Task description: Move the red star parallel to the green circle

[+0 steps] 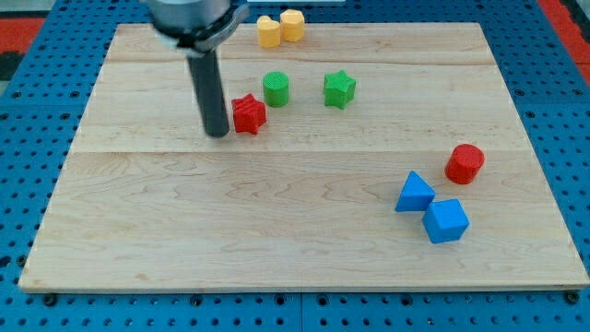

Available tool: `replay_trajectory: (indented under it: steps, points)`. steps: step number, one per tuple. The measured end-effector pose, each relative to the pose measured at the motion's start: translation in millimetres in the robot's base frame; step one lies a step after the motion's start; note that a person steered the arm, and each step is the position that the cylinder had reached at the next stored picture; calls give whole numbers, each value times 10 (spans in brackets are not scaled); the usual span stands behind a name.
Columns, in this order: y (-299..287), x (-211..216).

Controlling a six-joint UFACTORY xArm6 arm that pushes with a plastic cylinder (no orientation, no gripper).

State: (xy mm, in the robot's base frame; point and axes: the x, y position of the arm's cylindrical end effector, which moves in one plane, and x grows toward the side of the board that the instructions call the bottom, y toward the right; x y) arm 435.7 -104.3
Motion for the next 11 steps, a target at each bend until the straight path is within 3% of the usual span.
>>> replay_trajectory:
  steps: [1,2,4,5,6,7,8,9,10,11]
  points:
    - [667,180]
    - [1052,-123]
    - [164,-758]
    - [203,-311]
    - [-230,-195]
    - [-243,-564]
    - [-401,-569]
    - [-228,-625]
    - [195,-249]
    - [1061,178]
